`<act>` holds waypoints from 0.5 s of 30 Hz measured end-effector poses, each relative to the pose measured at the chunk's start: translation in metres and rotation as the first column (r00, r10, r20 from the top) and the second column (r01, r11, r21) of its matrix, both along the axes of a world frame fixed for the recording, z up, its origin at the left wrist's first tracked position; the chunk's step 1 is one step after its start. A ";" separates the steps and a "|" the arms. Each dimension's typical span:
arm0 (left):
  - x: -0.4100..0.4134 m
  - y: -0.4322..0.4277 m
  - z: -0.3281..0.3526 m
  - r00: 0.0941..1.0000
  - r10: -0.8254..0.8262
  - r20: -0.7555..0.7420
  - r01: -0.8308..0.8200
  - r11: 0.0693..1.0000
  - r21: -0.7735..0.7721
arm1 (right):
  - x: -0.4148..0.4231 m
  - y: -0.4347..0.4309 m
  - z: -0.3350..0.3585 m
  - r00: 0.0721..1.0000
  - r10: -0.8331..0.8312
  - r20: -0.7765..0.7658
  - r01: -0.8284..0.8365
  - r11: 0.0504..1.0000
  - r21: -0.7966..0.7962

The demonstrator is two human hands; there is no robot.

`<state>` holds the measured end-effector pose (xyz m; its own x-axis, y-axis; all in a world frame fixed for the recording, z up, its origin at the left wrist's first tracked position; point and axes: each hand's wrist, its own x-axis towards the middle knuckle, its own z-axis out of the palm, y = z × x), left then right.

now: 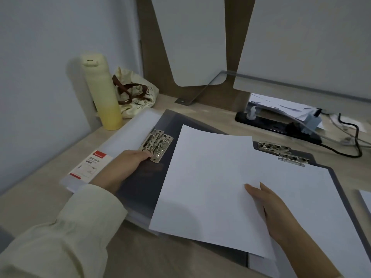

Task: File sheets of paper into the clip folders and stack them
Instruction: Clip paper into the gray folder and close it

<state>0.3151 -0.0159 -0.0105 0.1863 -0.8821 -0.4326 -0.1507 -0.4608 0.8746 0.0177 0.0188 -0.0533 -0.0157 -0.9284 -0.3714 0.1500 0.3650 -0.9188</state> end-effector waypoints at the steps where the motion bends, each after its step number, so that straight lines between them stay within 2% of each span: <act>1: 0.001 -0.001 -0.002 1.000 0.013 -0.014 -0.013 1.000 0.008 | 0.002 -0.001 -0.002 1.000 0.010 0.003 -0.010 1.000 0.005; 6: 0.004 0.002 -0.010 0.999 -0.008 -0.036 0.007 1.000 -0.021 | 0.011 -0.002 -0.006 0.999 0.021 -0.026 -0.021 1.000 0.012; 12: 0.011 -0.009 0.007 0.948 -0.316 -0.028 0.317 0.940 0.128 | 0.010 0.002 -0.007 0.998 0.026 -0.054 -0.027 1.000 -0.003; 15: 0.000 -0.021 0.023 0.925 -0.375 0.057 0.364 0.920 0.149 | 0.009 0.002 -0.008 0.998 0.021 -0.054 -0.021 1.000 -0.004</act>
